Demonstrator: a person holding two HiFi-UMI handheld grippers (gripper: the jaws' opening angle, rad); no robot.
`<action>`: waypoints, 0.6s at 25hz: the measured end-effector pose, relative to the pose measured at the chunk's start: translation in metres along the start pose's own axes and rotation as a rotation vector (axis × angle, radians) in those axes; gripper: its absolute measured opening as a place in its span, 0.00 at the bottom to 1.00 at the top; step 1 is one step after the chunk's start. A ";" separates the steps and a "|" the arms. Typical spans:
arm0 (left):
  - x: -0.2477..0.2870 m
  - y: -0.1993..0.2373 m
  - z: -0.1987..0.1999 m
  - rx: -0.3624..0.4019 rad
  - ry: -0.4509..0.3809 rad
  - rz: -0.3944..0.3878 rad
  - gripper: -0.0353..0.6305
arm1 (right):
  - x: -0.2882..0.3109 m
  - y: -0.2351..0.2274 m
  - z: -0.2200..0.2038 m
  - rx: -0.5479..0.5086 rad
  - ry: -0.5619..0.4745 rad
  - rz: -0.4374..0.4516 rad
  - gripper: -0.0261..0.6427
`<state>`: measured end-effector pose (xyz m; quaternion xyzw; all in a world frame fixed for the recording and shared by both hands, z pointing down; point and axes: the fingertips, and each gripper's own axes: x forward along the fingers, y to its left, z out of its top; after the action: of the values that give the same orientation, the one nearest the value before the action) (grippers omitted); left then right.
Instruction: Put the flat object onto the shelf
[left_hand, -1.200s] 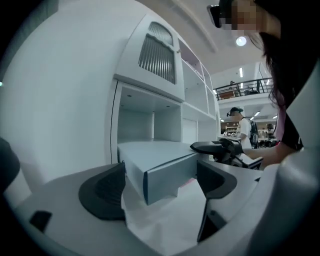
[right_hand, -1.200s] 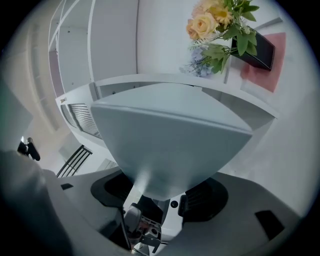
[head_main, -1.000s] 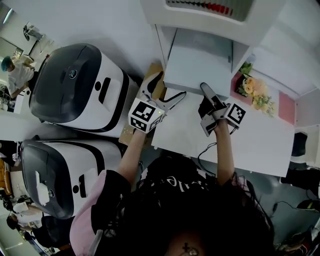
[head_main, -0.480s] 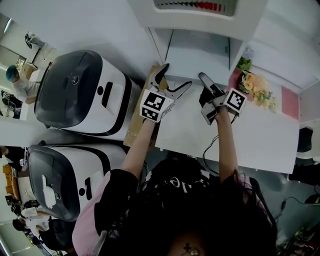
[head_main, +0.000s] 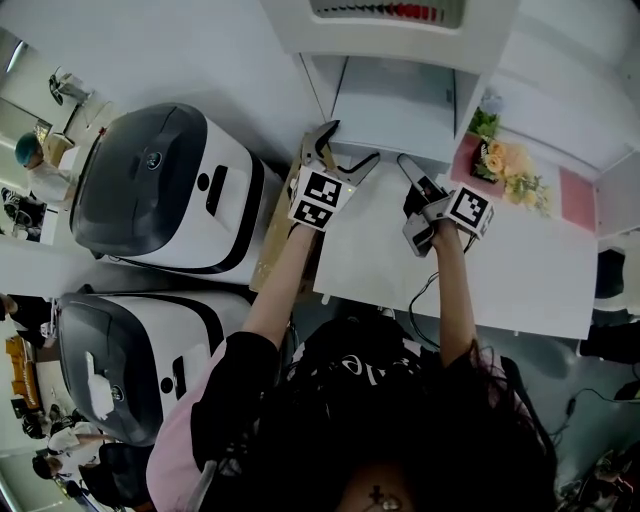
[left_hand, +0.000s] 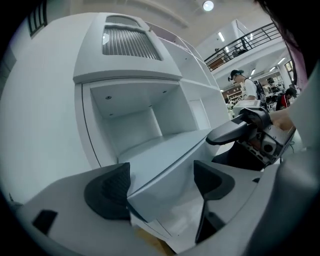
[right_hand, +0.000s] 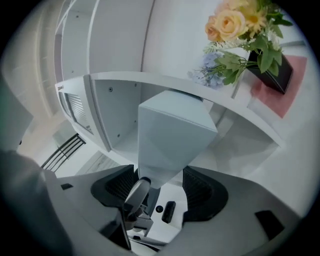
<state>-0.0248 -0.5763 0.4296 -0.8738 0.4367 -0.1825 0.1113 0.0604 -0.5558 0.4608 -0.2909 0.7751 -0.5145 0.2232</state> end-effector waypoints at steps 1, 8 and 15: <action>0.000 -0.001 -0.003 0.005 0.007 -0.008 0.67 | -0.005 0.003 -0.003 -0.019 0.004 -0.004 0.49; -0.030 -0.002 0.019 -0.234 -0.122 -0.046 0.67 | -0.039 0.035 -0.025 -0.169 0.017 -0.027 0.49; -0.093 -0.066 -0.009 -0.331 -0.068 -0.211 0.67 | -0.075 0.058 -0.070 -0.341 0.024 -0.097 0.49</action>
<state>-0.0325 -0.4627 0.4404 -0.9267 0.3630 -0.0895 -0.0390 0.0571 -0.4407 0.4365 -0.3554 0.8389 -0.3891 0.1361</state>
